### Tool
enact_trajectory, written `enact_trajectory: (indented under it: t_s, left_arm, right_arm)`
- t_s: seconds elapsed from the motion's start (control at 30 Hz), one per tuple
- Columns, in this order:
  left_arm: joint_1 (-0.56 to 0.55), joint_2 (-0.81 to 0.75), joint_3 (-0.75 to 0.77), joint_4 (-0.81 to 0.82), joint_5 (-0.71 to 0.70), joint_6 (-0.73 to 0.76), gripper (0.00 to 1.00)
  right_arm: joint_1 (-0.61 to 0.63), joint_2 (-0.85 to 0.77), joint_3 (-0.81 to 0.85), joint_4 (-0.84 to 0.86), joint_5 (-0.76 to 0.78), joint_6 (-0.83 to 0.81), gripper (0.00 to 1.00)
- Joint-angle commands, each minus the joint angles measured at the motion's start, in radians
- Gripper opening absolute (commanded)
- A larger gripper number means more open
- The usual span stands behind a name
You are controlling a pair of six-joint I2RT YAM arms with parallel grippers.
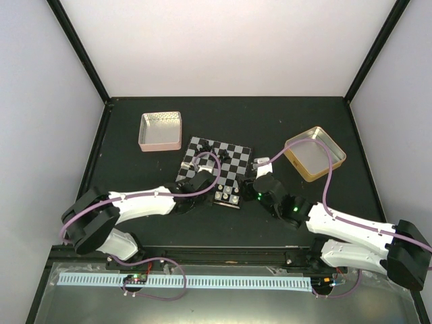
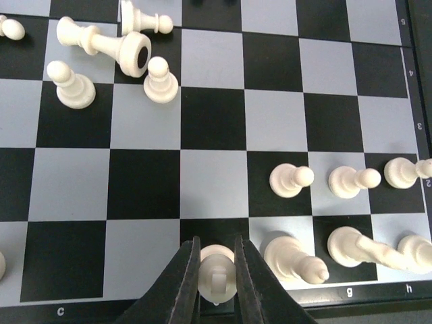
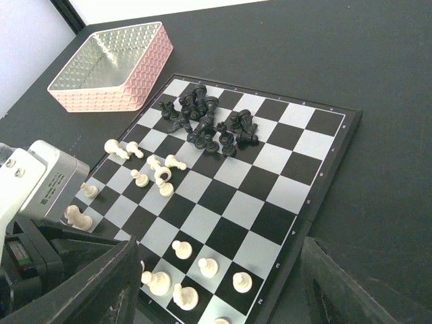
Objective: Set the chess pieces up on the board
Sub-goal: Place the chess piece on the chessboard.
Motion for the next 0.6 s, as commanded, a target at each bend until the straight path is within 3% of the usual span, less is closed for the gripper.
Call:
enact_trajectory:
  t_s: [0.0,0.33,0.57]
  left_arm:
    - [-0.01,0.037,0.0,0.004,-0.033,-0.001,0.13]
    - [-0.013,0.01,0.012,-0.023,-0.006,-0.006,0.33]
    - [-0.012,-0.065,0.044,-0.083,-0.034,-0.009,0.38]
  right_arm:
    - [-0.004,-0.019,-0.009,0.011,0.019,0.018,0.65]
    - [-0.006,-0.023,-0.013,0.015,0.011,0.02,0.65]
    - [-0.006,-0.041,-0.016,0.018,0.012,0.014,0.65]
